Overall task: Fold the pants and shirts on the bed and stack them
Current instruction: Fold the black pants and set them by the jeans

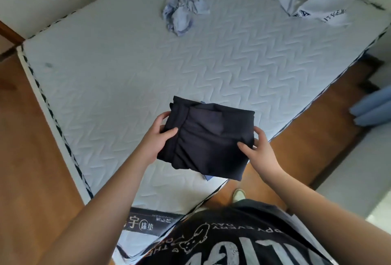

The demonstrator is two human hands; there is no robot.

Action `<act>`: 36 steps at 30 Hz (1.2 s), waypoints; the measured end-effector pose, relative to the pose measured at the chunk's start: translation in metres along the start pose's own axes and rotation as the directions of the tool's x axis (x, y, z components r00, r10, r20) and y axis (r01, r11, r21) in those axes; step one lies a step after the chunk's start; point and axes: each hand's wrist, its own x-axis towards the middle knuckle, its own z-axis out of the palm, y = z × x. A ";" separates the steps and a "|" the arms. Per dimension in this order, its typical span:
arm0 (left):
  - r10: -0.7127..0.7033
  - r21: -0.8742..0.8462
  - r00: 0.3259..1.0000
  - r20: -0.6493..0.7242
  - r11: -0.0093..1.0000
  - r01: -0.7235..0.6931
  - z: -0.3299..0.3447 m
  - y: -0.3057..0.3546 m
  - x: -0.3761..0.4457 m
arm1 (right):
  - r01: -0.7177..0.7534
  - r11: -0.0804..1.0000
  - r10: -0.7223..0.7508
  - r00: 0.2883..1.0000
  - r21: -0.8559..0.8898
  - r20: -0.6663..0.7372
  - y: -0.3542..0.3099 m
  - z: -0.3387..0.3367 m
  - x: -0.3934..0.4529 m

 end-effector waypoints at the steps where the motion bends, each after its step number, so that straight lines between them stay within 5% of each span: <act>1: 0.000 0.012 1.000 0.011 1.000 0.000 0.004 0.003 0.003 | -0.002 1.000 0.002 1.000 0.016 -0.007 0.003 -0.004 0.000; 16: 0.036 0.324 0.992 0.118 0.943 -0.073 -0.005 -0.011 0.053 | -0.145 0.986 0.152 0.984 0.079 -0.092 0.048 0.031 -0.018; 27: 0.022 0.507 0.964 0.266 0.847 -0.159 -0.029 -0.045 0.127 | -0.350 0.890 0.407 0.899 0.292 -0.164 0.094 0.114 -0.010; 36: -0.080 0.569 0.946 0.314 0.814 -0.120 0.000 -0.081 0.198 | -0.416 0.863 0.478 0.858 0.287 -0.191 0.142 0.123 0.038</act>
